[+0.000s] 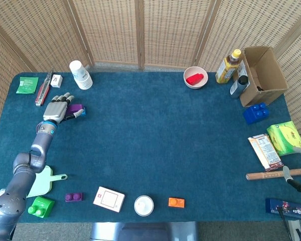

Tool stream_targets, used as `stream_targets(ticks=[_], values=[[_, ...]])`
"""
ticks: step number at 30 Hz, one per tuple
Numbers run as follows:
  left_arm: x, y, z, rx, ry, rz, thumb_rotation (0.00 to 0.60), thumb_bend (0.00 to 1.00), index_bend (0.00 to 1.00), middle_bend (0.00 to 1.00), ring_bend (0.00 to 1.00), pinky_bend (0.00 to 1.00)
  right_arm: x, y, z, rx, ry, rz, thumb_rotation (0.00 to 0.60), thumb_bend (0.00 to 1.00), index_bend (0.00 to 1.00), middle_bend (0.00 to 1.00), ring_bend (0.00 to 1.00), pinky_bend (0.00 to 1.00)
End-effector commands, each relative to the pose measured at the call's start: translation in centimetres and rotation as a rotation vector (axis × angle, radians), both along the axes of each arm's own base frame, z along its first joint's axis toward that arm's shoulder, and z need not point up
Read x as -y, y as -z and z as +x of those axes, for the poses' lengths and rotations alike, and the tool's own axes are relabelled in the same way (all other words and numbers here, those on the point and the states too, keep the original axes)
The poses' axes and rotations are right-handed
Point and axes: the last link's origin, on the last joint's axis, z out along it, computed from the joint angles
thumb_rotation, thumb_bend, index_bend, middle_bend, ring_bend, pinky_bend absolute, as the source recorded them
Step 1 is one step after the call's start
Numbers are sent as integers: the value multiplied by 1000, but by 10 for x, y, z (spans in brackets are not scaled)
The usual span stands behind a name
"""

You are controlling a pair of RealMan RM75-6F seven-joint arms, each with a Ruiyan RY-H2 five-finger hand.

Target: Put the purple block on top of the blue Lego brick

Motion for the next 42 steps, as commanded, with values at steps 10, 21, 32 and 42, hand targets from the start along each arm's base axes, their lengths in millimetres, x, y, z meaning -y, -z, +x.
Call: stream_targets(ticks=[10,21,32,42], values=[[-3,4,6,-18,3,-19,0,198,61,0,0,0,-3,-1,-1,2,2,-7,600,281,307,135,0,0],[-4,9,9,-63,14,-49,0,199,62,0,0,0,-5,-3,-3,6,4,-15,600,282,307,135,0,0],[-5,12,15,-117,48,-75,0,198,62,0,0,0,-7,-4,-5,11,4,-21,600,280,307,135,0,0],[-4,11,12,-141,50,-84,0,199,62,0,0,0,-9,-4,-7,16,0,-23,600,280,307,135,0,0]])
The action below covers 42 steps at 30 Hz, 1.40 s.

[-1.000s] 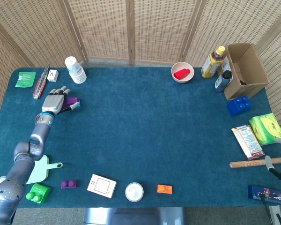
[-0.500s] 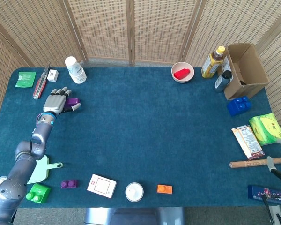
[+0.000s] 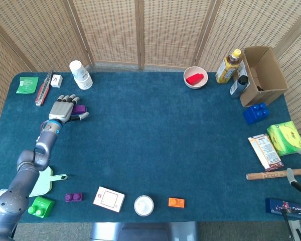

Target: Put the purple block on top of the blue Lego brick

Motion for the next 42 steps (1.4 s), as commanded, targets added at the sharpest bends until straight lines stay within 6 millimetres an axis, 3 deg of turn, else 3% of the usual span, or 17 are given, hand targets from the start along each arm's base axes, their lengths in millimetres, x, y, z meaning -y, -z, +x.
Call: stream_targets(ticks=[1,13,21,26,31,42], values=[[1,0,-1,-5,0,-2,0,199,62,0,0,0,-1,-1,0,0,-1,-3,600,280,307,135,0,0],[-3,-5,3,3,22,17,0,199,61,0,0,0,-4,-2,1,2,-7,-9,600,281,305,135,0,0],[-14,-42,18,114,105,124,0,200,57,0,0,0,-3,-2,1,12,-24,-3,600,281,305,135,0,0],[-9,-67,18,163,157,166,0,200,56,0,0,0,0,-3,1,18,-42,5,600,281,305,135,0,0],[13,-93,10,214,198,206,0,199,57,0,0,0,7,-3,2,15,-68,26,600,281,304,135,0,0],[115,-137,-6,316,164,258,0,199,76,0,0,0,24,-3,4,-37,-88,78,600,281,302,135,0,0]])
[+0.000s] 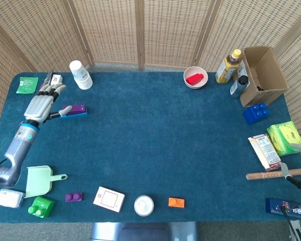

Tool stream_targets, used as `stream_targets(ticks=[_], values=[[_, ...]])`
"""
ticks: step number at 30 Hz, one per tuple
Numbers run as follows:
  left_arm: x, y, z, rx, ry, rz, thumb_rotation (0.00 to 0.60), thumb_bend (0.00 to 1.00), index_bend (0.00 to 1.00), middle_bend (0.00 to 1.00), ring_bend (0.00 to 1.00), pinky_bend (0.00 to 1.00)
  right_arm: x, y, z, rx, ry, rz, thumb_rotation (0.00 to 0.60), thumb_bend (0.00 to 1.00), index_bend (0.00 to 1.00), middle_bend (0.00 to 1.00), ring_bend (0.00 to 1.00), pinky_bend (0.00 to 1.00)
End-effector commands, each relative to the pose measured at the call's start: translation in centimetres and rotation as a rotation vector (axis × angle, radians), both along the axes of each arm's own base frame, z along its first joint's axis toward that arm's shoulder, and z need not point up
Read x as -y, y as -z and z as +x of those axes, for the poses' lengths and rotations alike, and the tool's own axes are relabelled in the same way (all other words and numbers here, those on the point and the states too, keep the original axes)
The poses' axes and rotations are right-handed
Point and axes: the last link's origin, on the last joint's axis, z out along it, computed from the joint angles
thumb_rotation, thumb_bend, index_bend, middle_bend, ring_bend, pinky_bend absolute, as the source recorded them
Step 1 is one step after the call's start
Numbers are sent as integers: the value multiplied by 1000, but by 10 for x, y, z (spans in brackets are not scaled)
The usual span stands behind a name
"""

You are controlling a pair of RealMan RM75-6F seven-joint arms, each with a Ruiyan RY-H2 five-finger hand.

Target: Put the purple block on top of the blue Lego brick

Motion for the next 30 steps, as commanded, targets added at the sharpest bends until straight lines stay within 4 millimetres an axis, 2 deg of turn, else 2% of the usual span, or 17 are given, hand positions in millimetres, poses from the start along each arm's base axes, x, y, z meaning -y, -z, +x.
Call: stream_targets(ticks=[1,6,9,15,21,30], values=[[58,-40,-18,-3,-45,83,0,199,77,0,0,0,4,2,0,-29,0,15,600,282,302,135,0,0],[97,-53,-25,-23,-57,124,0,200,89,0,0,0,9,6,1,-56,-5,35,600,281,302,135,0,0],[127,-60,-29,-17,-68,153,0,200,97,0,0,0,10,9,2,-75,-12,37,600,282,301,135,0,0],[168,-62,-36,-49,-97,150,0,199,101,0,0,0,9,14,0,-78,-9,49,600,280,302,135,0,0],[194,-59,-37,-41,-112,165,0,199,102,0,0,0,9,15,1,-82,-20,53,600,281,302,135,0,0],[201,-58,-36,-40,-110,201,0,200,109,0,0,0,12,18,0,-87,-15,67,600,281,302,135,0,0]])
